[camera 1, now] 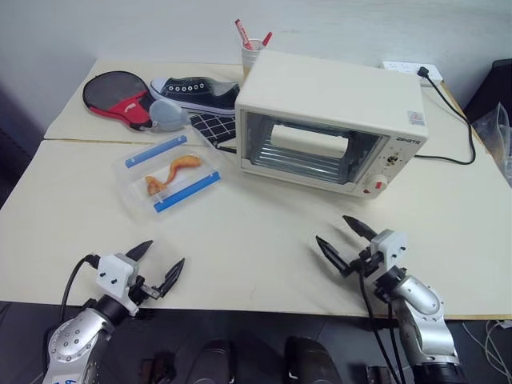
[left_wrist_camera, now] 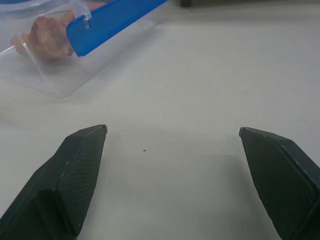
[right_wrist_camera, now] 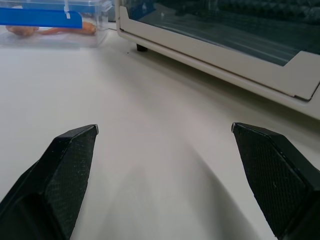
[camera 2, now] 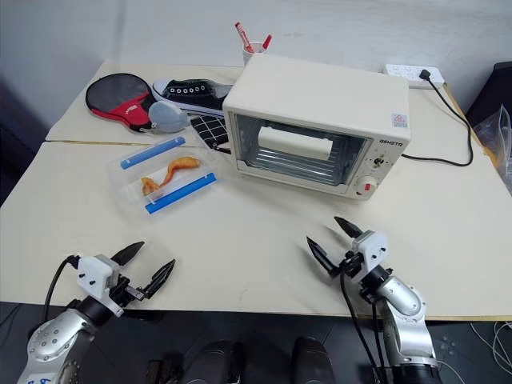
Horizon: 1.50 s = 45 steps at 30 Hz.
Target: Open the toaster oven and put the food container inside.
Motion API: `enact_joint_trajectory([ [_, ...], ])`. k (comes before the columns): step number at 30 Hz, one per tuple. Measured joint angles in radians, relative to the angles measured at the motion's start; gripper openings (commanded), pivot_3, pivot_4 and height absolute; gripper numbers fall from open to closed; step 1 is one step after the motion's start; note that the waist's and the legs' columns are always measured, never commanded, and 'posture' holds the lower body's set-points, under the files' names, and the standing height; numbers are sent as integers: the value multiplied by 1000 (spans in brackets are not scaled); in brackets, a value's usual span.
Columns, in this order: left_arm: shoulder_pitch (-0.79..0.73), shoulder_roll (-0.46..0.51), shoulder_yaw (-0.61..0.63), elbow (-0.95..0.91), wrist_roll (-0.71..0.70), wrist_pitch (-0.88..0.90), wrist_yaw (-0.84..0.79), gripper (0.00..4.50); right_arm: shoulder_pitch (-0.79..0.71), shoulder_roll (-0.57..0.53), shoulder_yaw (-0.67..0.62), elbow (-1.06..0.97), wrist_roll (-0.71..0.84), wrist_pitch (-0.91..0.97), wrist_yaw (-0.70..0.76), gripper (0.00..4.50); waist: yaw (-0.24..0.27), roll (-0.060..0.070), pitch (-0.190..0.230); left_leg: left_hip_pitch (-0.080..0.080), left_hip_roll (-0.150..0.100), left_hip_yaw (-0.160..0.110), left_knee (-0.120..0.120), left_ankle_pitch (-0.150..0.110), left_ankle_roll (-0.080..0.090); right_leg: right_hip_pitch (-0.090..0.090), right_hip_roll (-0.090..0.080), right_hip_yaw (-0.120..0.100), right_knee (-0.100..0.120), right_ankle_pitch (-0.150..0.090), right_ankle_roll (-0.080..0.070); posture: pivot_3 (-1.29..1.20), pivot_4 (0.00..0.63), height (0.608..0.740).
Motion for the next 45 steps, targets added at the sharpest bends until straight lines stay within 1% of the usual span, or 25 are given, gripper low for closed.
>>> enact_joint_trajectory([
  [3, -6, 11, 0, -15, -14, 41, -3, 4500, 3, -4, 0, -1, 9, 0, 16, 4478, -2, 0, 0, 0, 1, 0, 0, 0, -1, 0, 1, 0, 0, 0, 0, 0, 150, 740],
  [5, -19, 27, 6, -43, -91, 100, -21, 4500, 17, -24, -5, -30, 38, 15, 28, 4478, 0, 0, 0, 0, 1, 0, 0, 0, -1, 0, 0, 0, 0, 0, 0, 0, 150, 740],
  [6, -31, 48, 20, -66, -152, 145, -41, 4500, 30, -34, -18, -67, 62, 32, 34, 4478, 1, 0, 0, -1, 1, -1, 1, 0, -1, 0, -1, 0, 0, 0, 0, 0, 150, 740],
  [9, -71, 169, 97, -127, -324, 247, -129, 4500, 105, -121, -76, -184, 121, 77, 55, 4478, 2, 0, 0, -1, 2, -2, 1, -1, -1, 0, -1, 0, -1, 0, 0, 0, 150, 740],
  [10, -94, 190, 122, -132, -361, 266, -145, 4500, 125, -142, -96, -203, 132, 87, 61, 4478, 2, 1, 0, -1, 2, -2, 1, -1, -1, 0, 0, 0, -1, 0, 0, 0, 150, 740],
  [11, -135, 233, 137, -128, -409, 296, -182, 4500, 157, -173, -125, -222, 146, 95, 74, 4478, 6, 1, 0, -1, 2, -2, 2, -1, -1, 1, 1, -1, 0, 0, -1, 0, 150, 740],
  [12, -184, 297, 150, -109, -458, 332, -238, 4500, 194, -215, -162, -239, 158, 103, 90, 4478, 10, 1, 0, -1, 2, -1, 2, -1, -1, 1, 1, -1, 1, -1, -1, 0, 150, 740],
  [14, -240, 363, 153, -60, -486, 362, -315, 4500, 219, -244, -212, -243, 169, 111, 103, 4478, 10, 2, 0, 1, 1, 0, 2, -1, -1, 2, 2, 0, 1, -1, -1, 0, 150, 740],
  [16, -304, 394, 144, 21, -484, 371, -378, 4500, 218, -257, -233, -241, 171, 111, 111, 4478, 0, 2, 0, 1, 3, 1, 2, -1, -2, 1, 4, 1, 1, -1, -1, 0, 150, 740],
  [18, -353, 395, 127, 87, -461, 347, -414, 4500, 194, -257, -232, -233, 170, 113, 110, 4478, -5, 2, 0, 1, 4, 3, 2, -1, -2, 0, 5, 2, 2, -1, -2, 0, 150, 740],
  [20, -410, 380, 108, 149, -428, 308, -433, 4500, 115, -257, -217, -236, 179, 143, 98, 4478, -10, 3, 0, 2, 4, 4, 2, -1, -3, -1, 6, 3, 4, -1, -2, 0, 150, 740],
  [21, -440, 364, 96, 172, -410, 287, -440, 4500, 49, -258, -202, -253, 205, 203, 84, 4478, -10, 3, 0, 2, 5, 4, 2, -1, -3, -1, 6, 3, 4, -1, -2, 0, 150, 740],
  [22, -453, 352, 91, 176, -402, 278, -439, 4500, 13, -261, -191, -267, 225, 239, 78, 4478, -9, 3, 0, 1, 5, 4, 2, -1, -3, -2, 6, 3, 3, -1, -2, 0, 150, 740],
  [24, -470, 324, 70, 175, -378, 255, -439, 4500, -70, -295, -146, -314, 292, 376, 68, 4478, -4, 3, 0, 1, 5, 4, 2, -1, -3, -2, 6, 2, 3, -1, -2, 0, 150, 740],
  [26, -473, 297, 51, 176, -365, 247, -437, 4500, -155, -300, -127, -334, 343, 480, 48, 4478, -2, 3, 0, 0, 5, 4, 2, -1, -3, -2, 5, 2, 2, -1, -2, 0, 150, 740],
  [28, -476, 277, 35, 174, -356, 246, -431, 4500, -233, -303, -110, -338, 374, 563, 24, 4478, 1, 3, 0, -1, 5, 3, 3, -1, -3, -2, 5, 1, 2, -1, -2, 0, 150, 740],
  [30, -477, 268, 29, 169, -351, 247, -420, 4500, -274, -303, -99, -340, 386, 608, 11, 4478, 5, 3, 0, -2, 5, 2, 4, -1, -3, -2, 5, 0, 1, -1, -2, 0, 150, 740],
  [37, -481, 242, 18, 112, -331, 245, -370, 4500, -380, -279, -56, -263, 349, 633, 17, 4478, -1, 3, 0, -1, 4, 3, 4, -1, -2, -2, 5, 0, 2, -1, -2, 0, 150, 740],
  [45, -463, 232, 18, 84, -328, 246, -338, 4500, -413, -235, -24, -242, 325, 610, 53, 4478, -2, 3, 0, -2, 4, 3, 4, -1, -2, -2, 5, 0, 2, -1, -2, 0, 150, 740],
])
